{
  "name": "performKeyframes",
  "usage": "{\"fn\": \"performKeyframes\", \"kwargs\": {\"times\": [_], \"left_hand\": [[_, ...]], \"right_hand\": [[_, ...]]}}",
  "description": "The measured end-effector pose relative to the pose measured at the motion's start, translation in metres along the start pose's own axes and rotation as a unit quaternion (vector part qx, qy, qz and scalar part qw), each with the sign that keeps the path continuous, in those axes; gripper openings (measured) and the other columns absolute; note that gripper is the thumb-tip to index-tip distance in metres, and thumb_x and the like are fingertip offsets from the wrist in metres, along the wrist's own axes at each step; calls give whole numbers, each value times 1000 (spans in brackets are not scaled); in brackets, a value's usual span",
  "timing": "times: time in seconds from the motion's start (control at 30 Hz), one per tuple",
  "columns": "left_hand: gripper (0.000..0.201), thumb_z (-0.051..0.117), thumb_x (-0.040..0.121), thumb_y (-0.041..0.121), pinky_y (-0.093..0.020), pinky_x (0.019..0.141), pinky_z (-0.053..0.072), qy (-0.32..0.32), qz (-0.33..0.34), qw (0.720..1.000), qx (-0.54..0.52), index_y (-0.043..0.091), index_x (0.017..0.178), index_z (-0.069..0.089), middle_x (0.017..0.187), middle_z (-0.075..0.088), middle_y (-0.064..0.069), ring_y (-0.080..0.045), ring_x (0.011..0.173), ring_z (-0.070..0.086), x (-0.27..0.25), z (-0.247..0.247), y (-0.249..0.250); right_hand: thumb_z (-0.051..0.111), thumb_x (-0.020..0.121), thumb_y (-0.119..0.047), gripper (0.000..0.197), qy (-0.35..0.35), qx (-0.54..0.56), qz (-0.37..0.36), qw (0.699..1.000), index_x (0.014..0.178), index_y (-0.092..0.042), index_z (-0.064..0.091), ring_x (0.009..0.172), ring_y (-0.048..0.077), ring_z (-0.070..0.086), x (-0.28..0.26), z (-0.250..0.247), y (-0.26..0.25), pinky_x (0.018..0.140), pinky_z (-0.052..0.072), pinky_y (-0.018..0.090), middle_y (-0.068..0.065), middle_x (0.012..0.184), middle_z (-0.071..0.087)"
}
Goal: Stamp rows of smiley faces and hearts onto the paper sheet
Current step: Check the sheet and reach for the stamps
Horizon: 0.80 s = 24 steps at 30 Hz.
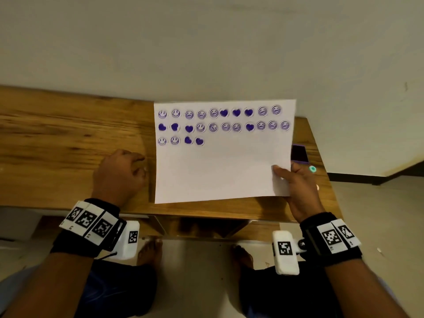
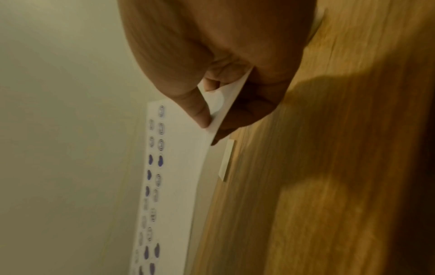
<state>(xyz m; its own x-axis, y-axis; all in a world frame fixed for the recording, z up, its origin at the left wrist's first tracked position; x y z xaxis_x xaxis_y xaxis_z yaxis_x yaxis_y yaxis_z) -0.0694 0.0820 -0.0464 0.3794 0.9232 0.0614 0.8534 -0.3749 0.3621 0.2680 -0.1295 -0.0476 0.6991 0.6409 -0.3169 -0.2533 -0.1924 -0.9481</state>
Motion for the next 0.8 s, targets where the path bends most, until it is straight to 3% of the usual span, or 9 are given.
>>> {"fn": "performKeyframes", "kwargs": {"times": [0.1, 0.17, 0.27, 0.37, 0.57, 0.67, 0.73, 0.8], "left_hand": [[26, 59, 88, 23, -44, 76, 51, 89, 41, 995, -27, 10, 108, 69, 102, 66, -14, -34, 90, 62, -7, -11, 16], [27, 57, 88, 25, -42, 77, 51, 107, 84, 989, -66, 10, 106, 70, 101, 67, -13, -32, 89, 63, -15, -13, 35], [28, 57, 83, 28, -34, 83, 45, 56, 162, 977, -130, 15, 102, 72, 100, 68, -6, -26, 92, 62, -28, 0, 72], [31, 58, 85, 33, -34, 89, 44, -33, 211, 965, -151, 20, 110, 70, 107, 67, 0, -21, 99, 58, -43, 20, 105], [43, 51, 93, 45, -39, 108, 34, -152, 228, 961, -42, 36, 135, 52, 146, 43, 8, -16, 133, 36, -55, 54, 131], [44, 50, 93, 46, -38, 110, 29, -172, 226, 959, -8, 38, 136, 49, 149, 37, 10, -15, 135, 32, -52, 60, 133], [44, 51, 93, 46, -38, 110, 28, -179, 222, 958, -7, 38, 136, 49, 149, 37, 11, -15, 135, 32, -50, 61, 133], [44, 52, 93, 45, -38, 110, 29, -181, 220, 959, -5, 38, 136, 49, 148, 37, 10, -15, 135, 32, -50, 62, 133]], "right_hand": [[69, 90, -15, 29, 12, -88, 18, 996, 119, -15, 63, 103, 21, 67, -7, 7, 13, 81, 56, 37, 2, 115, 72], [69, 90, -15, 34, 13, -131, 18, 991, 123, -15, 59, 101, 20, 66, -12, 14, 18, 85, 57, 40, 0, 118, 68], [69, 91, -16, 43, 27, -214, -12, 976, 130, -19, 51, 107, 21, 61, -18, 20, 17, 87, 56, 41, -5, 120, 57], [70, 90, -17, 50, 49, -244, -30, 968, 135, -21, 49, 111, 23, 61, -18, 21, 17, 91, 56, 47, 1, 130, 58], [71, 89, -27, 63, 61, -297, -37, 952, 143, -25, 39, 119, 27, 58, -21, 21, 14, 94, 55, 49, 6, 143, 52], [70, 88, -38, 59, 71, -370, -67, 924, 140, -24, 46, 107, 23, 61, -24, 14, 2, 85, 55, 39, 5, 128, 61], [67, 89, -43, 49, 90, -447, -105, 884, 132, -24, 55, 91, 14, 58, -27, 4, -11, 73, 48, 29, 0, 108, 65], [64, 89, -48, 36, 131, -488, -132, 853, 119, -27, 63, 86, 12, 59, -29, -13, -23, 70, 42, 26, -2, 101, 70]]}}
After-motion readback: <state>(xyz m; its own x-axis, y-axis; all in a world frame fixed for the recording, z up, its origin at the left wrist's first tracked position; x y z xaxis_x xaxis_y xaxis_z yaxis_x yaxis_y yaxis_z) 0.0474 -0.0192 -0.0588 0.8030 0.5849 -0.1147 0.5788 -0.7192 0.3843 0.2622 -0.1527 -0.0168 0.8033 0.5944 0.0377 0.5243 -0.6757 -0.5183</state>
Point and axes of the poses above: each hand's wrist, its own x-axis towards the middle knuckle, its own z-axis out of the palm, y = z × x, the point moved 5 cm from there along x, towards the middle knuckle
